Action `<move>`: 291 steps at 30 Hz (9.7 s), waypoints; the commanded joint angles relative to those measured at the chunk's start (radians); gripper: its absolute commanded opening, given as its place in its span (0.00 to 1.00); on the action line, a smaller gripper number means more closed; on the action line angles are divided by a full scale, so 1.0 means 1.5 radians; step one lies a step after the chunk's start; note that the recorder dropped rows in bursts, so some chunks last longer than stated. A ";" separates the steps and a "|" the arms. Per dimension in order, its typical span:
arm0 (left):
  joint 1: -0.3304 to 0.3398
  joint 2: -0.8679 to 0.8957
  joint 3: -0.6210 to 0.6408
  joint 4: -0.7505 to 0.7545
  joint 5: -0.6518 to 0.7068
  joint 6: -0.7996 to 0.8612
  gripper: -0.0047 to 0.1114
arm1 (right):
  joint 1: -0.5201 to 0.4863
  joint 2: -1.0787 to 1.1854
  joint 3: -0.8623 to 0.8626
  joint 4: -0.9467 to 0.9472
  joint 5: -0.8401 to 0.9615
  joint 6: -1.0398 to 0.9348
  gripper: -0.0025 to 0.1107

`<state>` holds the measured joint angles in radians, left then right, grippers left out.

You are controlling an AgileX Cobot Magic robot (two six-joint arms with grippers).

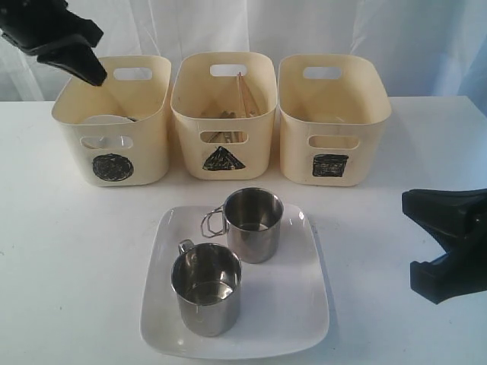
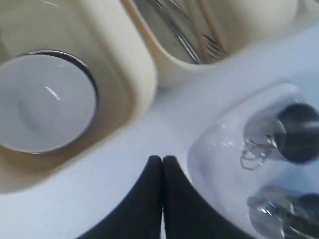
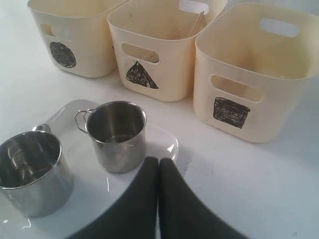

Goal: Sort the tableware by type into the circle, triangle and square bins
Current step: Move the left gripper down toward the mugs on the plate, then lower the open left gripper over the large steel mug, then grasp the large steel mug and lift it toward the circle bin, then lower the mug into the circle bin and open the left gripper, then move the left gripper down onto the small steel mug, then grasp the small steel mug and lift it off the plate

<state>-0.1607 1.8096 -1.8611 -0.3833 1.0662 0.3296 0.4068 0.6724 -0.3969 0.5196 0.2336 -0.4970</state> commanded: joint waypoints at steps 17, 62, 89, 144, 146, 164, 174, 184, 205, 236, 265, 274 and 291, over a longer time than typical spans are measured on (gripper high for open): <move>-0.207 -0.012 0.246 0.021 0.042 -0.008 0.04 | 0.001 -0.003 0.003 -0.001 -0.007 0.002 0.02; -0.267 0.006 0.251 0.112 0.000 0.832 0.53 | 0.001 -0.003 0.003 -0.001 -0.009 0.002 0.02; -0.267 0.055 0.271 0.062 -0.052 0.919 0.53 | 0.001 -0.003 0.003 -0.001 -0.010 0.002 0.02; -0.294 -0.124 0.302 0.054 -0.124 0.837 0.04 | 0.001 -0.003 0.003 -0.001 -0.013 0.002 0.02; -0.287 -0.130 0.302 0.062 -0.164 0.827 0.04 | 0.001 -0.003 0.003 -0.001 -0.013 0.002 0.02; -0.046 -0.115 0.302 -0.128 -0.645 0.789 0.04 | 0.001 -0.003 0.003 -0.004 -0.013 0.002 0.02; 0.001 -0.004 0.302 -0.228 -0.646 0.755 0.04 | 0.001 -0.003 0.003 -0.003 -0.012 0.002 0.02; 0.007 0.010 0.302 -0.228 -0.654 0.591 0.06 | 0.001 -0.003 0.003 -0.003 -0.010 0.002 0.02; 0.007 -0.004 0.301 -0.230 -0.594 0.459 0.34 | 0.001 -0.003 0.003 -0.003 -0.010 0.002 0.02; -0.161 -0.084 0.303 -0.089 -0.101 0.575 0.38 | 0.001 -0.003 0.003 -0.003 -0.014 0.002 0.02; -0.228 0.071 0.303 -0.111 -0.261 0.638 0.56 | 0.001 -0.003 0.003 -0.014 -0.020 0.002 0.02; -0.228 0.120 0.303 -0.153 -0.271 0.709 0.34 | 0.001 -0.003 0.003 -0.016 -0.022 0.002 0.02; -0.227 -0.010 0.302 -0.151 -0.267 0.706 0.04 | 0.001 -0.003 0.003 -0.016 -0.032 0.002 0.02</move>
<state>-0.5004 1.8568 -1.4128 -0.5848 0.7060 1.3917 0.4068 0.6724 -0.3969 0.5076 0.2016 -0.4970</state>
